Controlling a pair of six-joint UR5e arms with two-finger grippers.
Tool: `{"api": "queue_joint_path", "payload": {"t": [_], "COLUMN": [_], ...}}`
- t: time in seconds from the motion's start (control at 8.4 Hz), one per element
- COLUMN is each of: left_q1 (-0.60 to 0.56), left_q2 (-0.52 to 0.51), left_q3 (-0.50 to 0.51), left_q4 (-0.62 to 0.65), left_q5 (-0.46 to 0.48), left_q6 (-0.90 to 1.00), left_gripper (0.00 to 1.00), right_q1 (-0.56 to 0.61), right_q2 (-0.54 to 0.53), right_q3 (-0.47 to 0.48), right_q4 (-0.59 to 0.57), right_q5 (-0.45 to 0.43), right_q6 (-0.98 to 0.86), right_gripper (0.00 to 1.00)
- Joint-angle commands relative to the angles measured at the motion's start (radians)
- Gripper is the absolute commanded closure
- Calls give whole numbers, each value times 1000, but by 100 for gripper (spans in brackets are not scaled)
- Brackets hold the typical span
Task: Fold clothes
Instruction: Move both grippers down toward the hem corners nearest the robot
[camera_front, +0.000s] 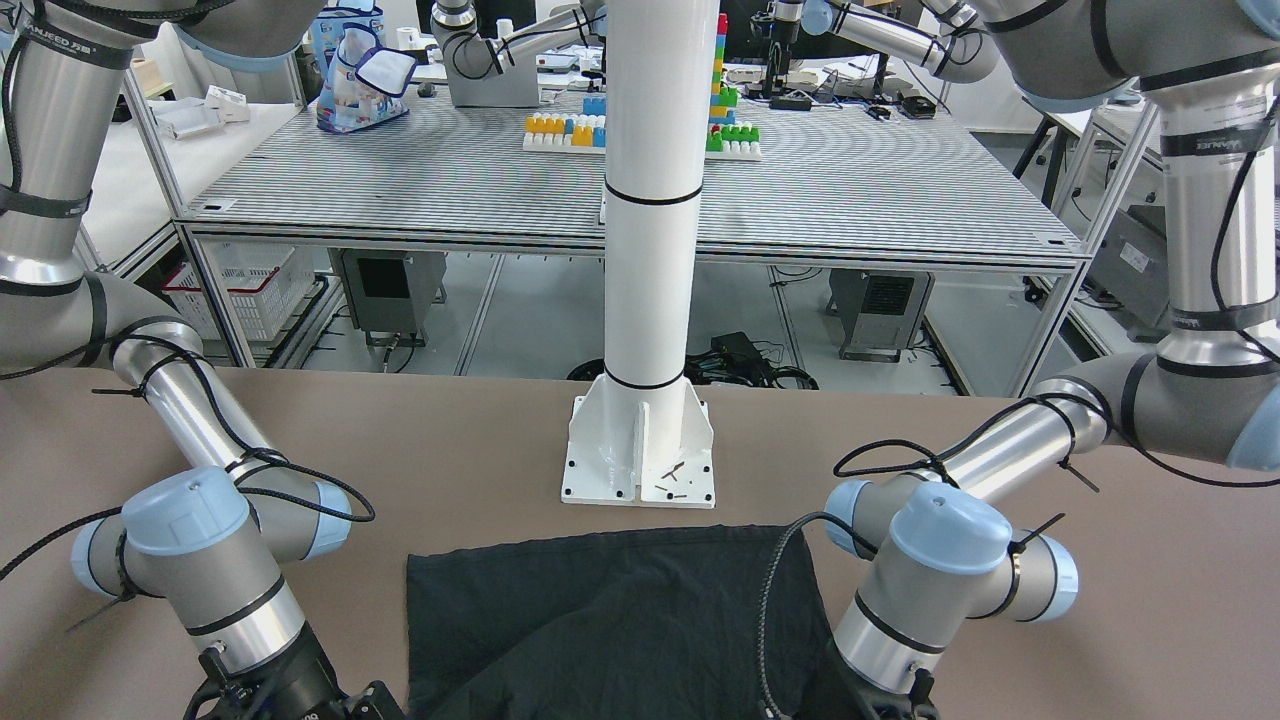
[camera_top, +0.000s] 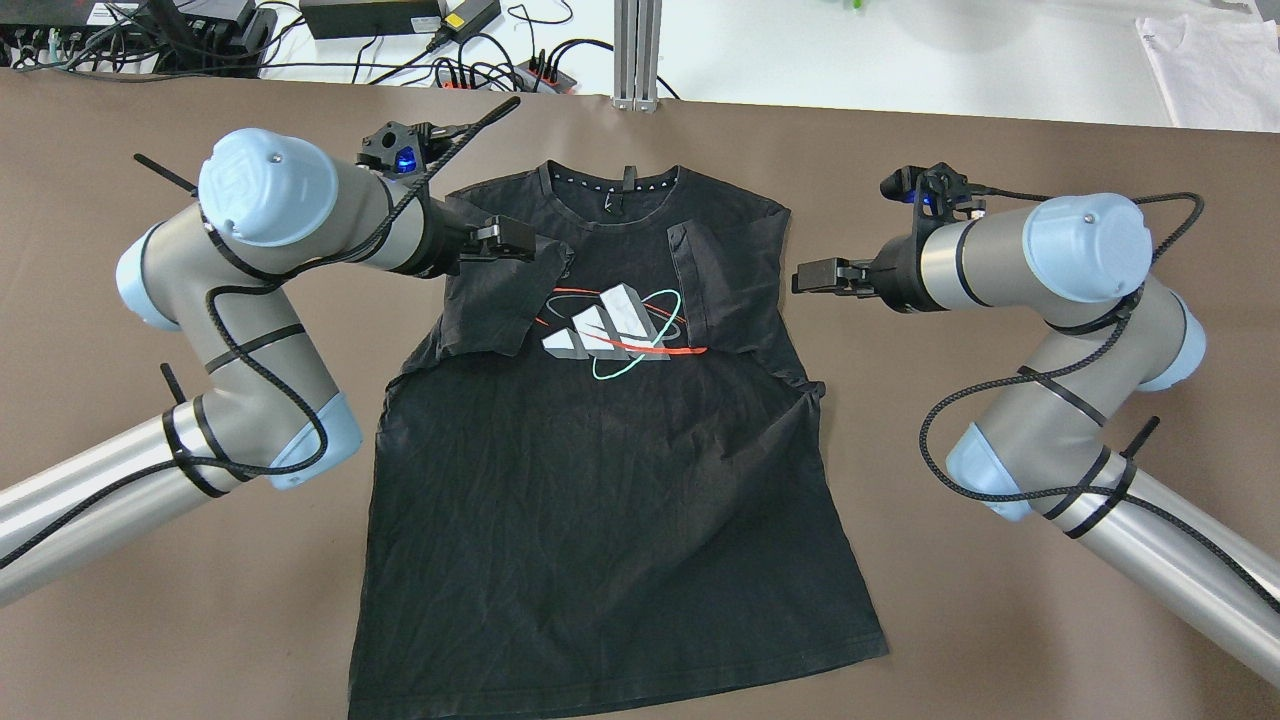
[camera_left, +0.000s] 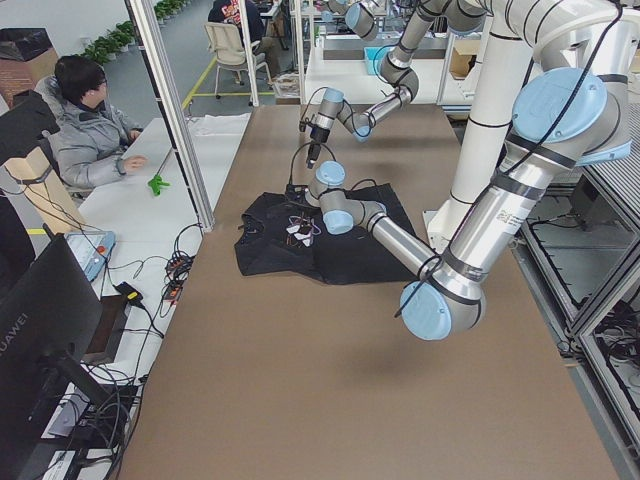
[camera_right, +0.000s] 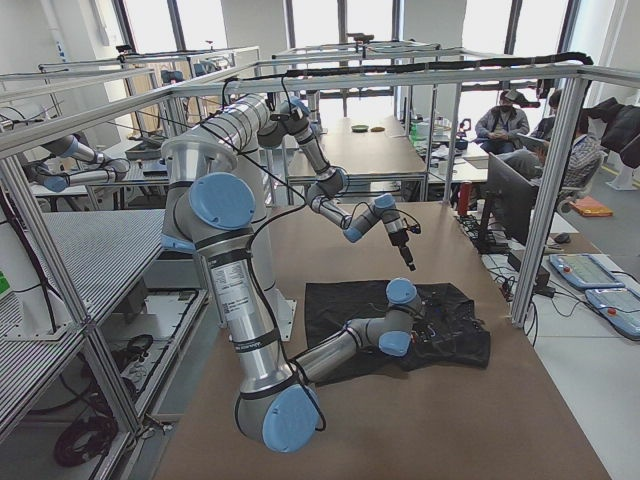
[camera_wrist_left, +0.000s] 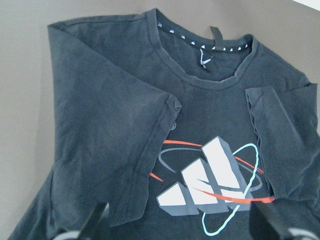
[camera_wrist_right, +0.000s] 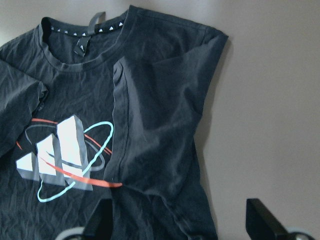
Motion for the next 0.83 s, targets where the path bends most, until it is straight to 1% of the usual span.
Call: {"api": "queue_joint_path", "payload": {"t": [0.0, 0.12, 0.24, 0.36, 0.48, 0.6, 0.71], "left_q1": [1, 5, 3, 5, 5, 8, 18], "left_q2": [150, 210, 260, 314, 359, 408, 451], "left_q3": [-122, -171, -194, -202, -229, -281, -309], "left_q4": [-10, -23, -66, -129, -154, -152, -171], "left_q5": [-22, -19, -20, -19, -14, -8, -8], "left_q6": [-65, -79, -117, -125, -127, -133, -159], "left_gripper": [0, 0, 0, 0, 0, 0, 0], "right_q1": [-5, -11, -24, -79, -128, -158, -202], "right_q2": [-152, -225, -279, -333, -389, -419, -424], "right_q3": [106, 160, 197, 212, 205, 203, 202], "right_q4": [9, 16, 29, 106, 238, 304, 308], "right_q5": [102, 106, 116, 113, 107, 107, 102], "right_q6": [18, 91, 155, 238, 305, 352, 381], "right_gripper": [6, 6, 6, 6, 6, 6, 6]}}
